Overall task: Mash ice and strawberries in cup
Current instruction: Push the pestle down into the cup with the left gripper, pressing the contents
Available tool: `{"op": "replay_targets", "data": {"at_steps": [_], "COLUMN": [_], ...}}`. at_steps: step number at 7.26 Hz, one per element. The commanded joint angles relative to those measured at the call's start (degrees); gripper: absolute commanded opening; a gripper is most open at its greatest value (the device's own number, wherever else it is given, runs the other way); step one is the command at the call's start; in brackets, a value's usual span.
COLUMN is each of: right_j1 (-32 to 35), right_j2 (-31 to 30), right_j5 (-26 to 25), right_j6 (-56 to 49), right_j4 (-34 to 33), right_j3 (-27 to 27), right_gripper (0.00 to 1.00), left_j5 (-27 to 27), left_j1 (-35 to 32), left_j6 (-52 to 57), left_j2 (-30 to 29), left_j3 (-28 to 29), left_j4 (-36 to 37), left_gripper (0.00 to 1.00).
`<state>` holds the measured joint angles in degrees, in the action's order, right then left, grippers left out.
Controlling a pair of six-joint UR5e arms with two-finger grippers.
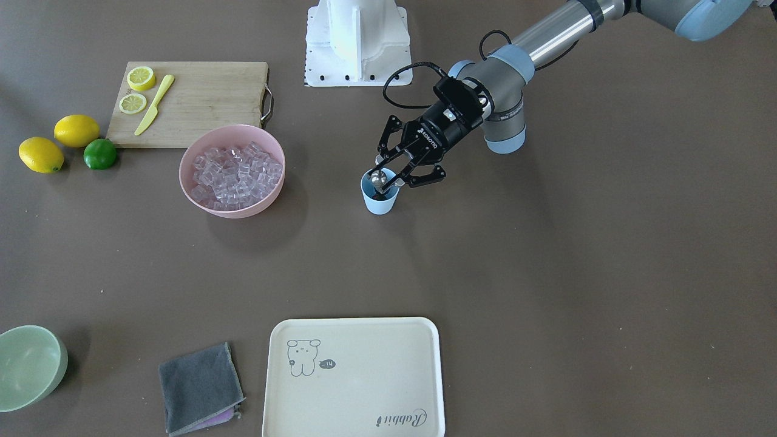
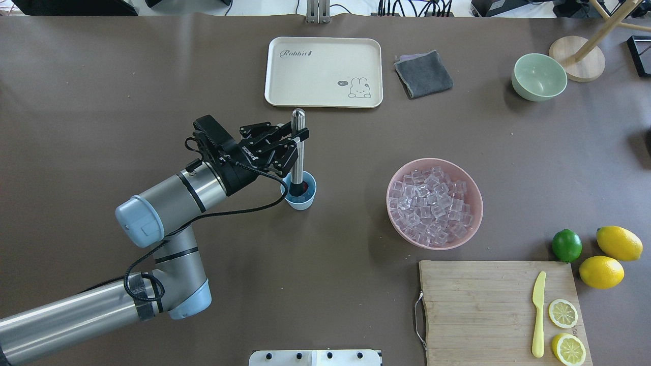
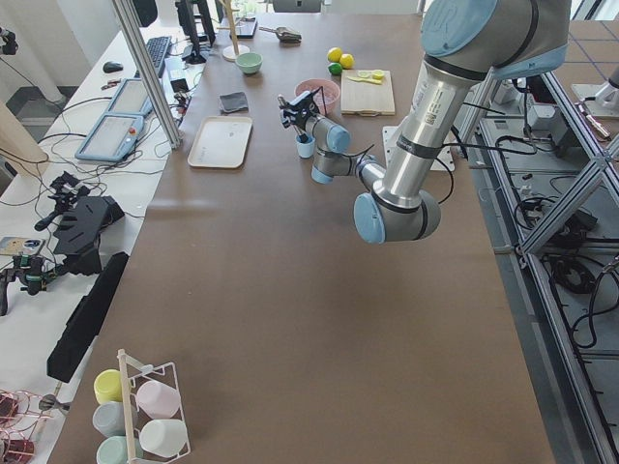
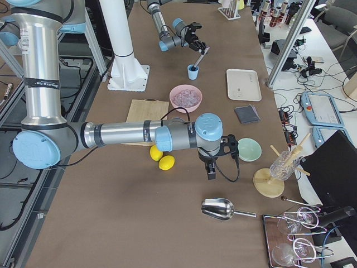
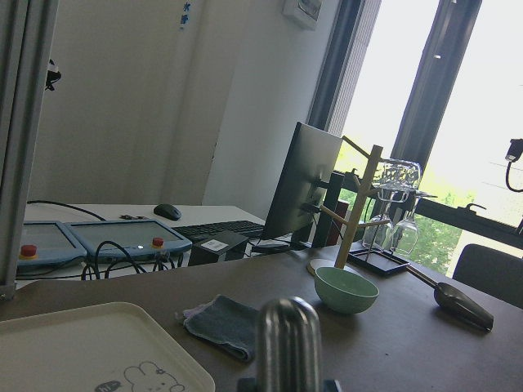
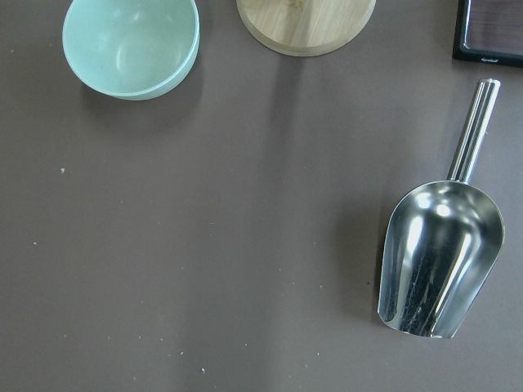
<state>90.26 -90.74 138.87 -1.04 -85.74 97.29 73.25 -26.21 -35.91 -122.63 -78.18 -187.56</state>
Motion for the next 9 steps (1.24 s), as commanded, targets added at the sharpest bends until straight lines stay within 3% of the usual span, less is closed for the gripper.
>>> {"op": "replay_targets", "data": {"at_steps": [1, 6, 8, 9], "right_j1": [0.09, 0.09, 0.18, 0.18], "right_j2": [-0.13, -0.66, -0.57, -0.49], "right_j5": [0.0, 0.0, 0.0, 0.0], "right_j6": [-0.01, -0.1, -0.1, -0.1], "right_j4": [0.05, 0.23, 0.23, 0.23], "right_j3": [0.01, 0.01, 0.01, 0.01], "right_gripper": [1.0, 1.0, 1.0, 1.0], "left_j5": [1.72, 0.49, 1.28, 4.59], "left_j1": [-1.83, 1.25, -1.72, -4.35], "left_j6": [-0.3, -0.48, -1.01, -3.97], "left_j2": [-0.06, 0.46, -0.24, -0.15], "left_j3": [-1.62, 0.13, -3.81, -6.61], "left_j4": [1.31, 0.7, 4.19, 9.26], "left_gripper": [0.0, 0.0, 0.0, 0.0]}}
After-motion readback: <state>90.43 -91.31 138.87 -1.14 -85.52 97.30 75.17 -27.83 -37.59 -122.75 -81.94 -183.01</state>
